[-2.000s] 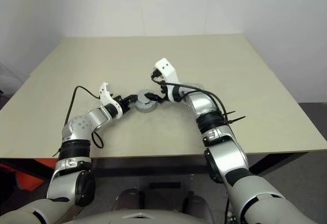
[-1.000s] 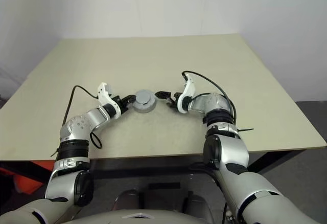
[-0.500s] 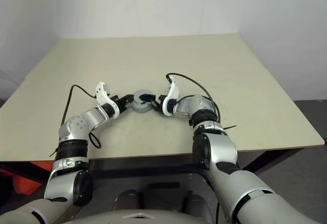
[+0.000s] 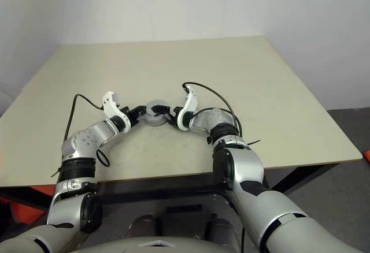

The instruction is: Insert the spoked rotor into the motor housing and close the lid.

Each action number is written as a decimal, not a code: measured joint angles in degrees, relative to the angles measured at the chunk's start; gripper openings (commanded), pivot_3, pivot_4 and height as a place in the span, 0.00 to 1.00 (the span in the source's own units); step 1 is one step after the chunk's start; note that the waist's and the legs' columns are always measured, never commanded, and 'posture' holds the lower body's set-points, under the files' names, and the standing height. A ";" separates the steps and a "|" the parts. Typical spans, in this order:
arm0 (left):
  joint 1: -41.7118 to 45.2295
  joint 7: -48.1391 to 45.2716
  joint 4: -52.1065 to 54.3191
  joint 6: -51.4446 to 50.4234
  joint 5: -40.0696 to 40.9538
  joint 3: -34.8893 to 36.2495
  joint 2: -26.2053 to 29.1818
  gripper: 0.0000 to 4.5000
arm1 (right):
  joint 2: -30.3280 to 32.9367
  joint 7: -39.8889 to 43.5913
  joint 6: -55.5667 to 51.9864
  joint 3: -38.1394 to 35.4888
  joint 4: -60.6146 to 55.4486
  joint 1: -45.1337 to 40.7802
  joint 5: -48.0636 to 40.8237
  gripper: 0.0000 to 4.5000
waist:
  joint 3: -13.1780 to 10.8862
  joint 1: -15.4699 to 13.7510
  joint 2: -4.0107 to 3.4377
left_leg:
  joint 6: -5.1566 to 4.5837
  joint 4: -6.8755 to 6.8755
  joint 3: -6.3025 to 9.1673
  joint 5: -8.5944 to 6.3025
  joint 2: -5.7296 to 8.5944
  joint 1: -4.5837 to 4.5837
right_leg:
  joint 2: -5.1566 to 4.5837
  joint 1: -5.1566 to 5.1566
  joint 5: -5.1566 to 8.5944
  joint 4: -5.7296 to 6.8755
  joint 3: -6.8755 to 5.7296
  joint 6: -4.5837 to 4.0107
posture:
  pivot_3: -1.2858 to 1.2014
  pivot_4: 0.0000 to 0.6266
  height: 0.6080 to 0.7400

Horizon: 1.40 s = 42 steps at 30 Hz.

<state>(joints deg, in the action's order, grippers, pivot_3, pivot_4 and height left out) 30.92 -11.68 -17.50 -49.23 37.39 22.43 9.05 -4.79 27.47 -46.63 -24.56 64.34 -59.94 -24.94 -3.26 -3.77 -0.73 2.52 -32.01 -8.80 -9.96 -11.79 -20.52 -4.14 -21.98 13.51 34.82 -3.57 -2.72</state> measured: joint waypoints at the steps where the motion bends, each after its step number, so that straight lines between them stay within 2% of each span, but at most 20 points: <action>1: 0.00 0.00 0.10 0.06 -0.01 0.08 0.06 0.00 | -0.14 0.00 0.21 -0.16 0.01 -0.04 -0.03 0.99 | 0.00 0.00 0.00 | 0.01 -0.01 0.00 0.01 0.00 -0.13 | 0.00 -0.11 -0.02 0.02 0.00 -0.03 | 0.52 0.00 1.00; 5: 0.01 -0.02 0.44 0.29 -0.03 0.31 0.07 0.00 | -0.44 0.00 1.23 -1.51 0.23 -0.18 -0.09 0.99 | 0.00 -0.03 0.00 | 0.03 -0.12 0.01 0.03 0.00 -0.55 | 0.02 -0.43 -0.07 0.08 -0.03 -0.10 | 0.52 0.00 1.00; 6: 0.01 -0.02 0.44 0.31 -0.05 0.31 0.07 0.00 | -0.44 0.00 1.44 -1.78 0.23 -0.19 -0.09 0.96 | 0.00 -0.05 0.00 | 0.03 -0.12 0.00 0.03 0.00 -0.56 | 0.02 -0.44 -0.07 0.08 -0.04 -0.10 | 0.52 0.00 1.00; 8: 0.01 0.02 0.41 0.60 -0.49 0.53 0.09 0.00 | -0.44 -0.02 2.06 -2.28 0.30 -0.37 -0.09 0.86 | 0.00 -0.08 0.00 | 0.02 -0.13 -0.02 0.03 0.00 -0.57 | 0.02 -0.43 -0.07 0.07 -0.04 -0.10 | 0.52 0.00 1.00; 13: -0.02 0.09 0.25 0.72 -1.56 1.21 0.53 0.00 | -0.49 0.07 3.82 -4.13 0.31 -1.49 -1.12 0.49 | 0.00 -0.48 0.00 | 0.00 -0.15 -0.08 0.01 0.03 -0.60 | 0.00 -0.41 -0.06 0.06 -0.05 -0.10 | 0.52 0.00 1.00; 15: -0.28 0.06 -0.05 0.61 -2.01 1.21 0.37 0.00 | -0.84 0.09 4.32 -3.72 0.29 -2.18 -1.18 0.38 | -0.01 -0.85 0.02 | -0.02 -0.16 -0.15 0.00 0.03 -0.66 | 0.00 -0.40 -0.06 0.05 -0.08 -0.10 | 0.52 0.00 1.00; 22: -0.41 -0.13 -0.08 0.57 -2.39 1.18 0.18 0.00 | -0.83 0.07 5.12 -2.56 0.28 -2.19 -0.95 0.38 | -0.05 -1.76 0.08 | -0.09 -0.26 -0.31 -0.04 0.01 -0.77 | 0.00 -0.41 -0.06 0.05 -0.15 -0.11 | 0.52 0.00 1.00; 28: -0.41 -0.11 -0.73 0.57 -2.81 1.18 -0.10 0.00 | -1.17 -0.40 8.04 0.31 0.31 -2.97 1.06 0.38 | -0.04 -1.77 0.08 | -0.06 -0.27 -0.32 -0.02 0.02 -0.50 | -0.05 -0.18 -0.06 0.07 -0.15 -0.10 | 0.52 0.00 1.00; 42: -0.41 -0.36 -1.13 0.73 -2.97 1.18 -0.39 0.00 | -0.96 -5.41 8.83 -2.11 3.54 -4.72 -1.15 0.38 | -0.03 -1.82 0.05 | 0.13 -0.28 -0.30 0.09 0.03 -0.32 | -0.08 -0.08 -0.07 0.27 -0.15 -0.09 | 0.52 0.00 1.00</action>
<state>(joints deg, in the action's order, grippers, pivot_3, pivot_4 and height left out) 30.51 -12.04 -18.63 -48.51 34.42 23.60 8.66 -5.75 22.05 -37.80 -26.67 67.88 -64.66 -26.09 -3.29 -5.60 -0.67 2.65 -32.29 -9.11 -9.87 -11.76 -20.84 -4.22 -22.06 13.44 35.09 -3.72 -2.81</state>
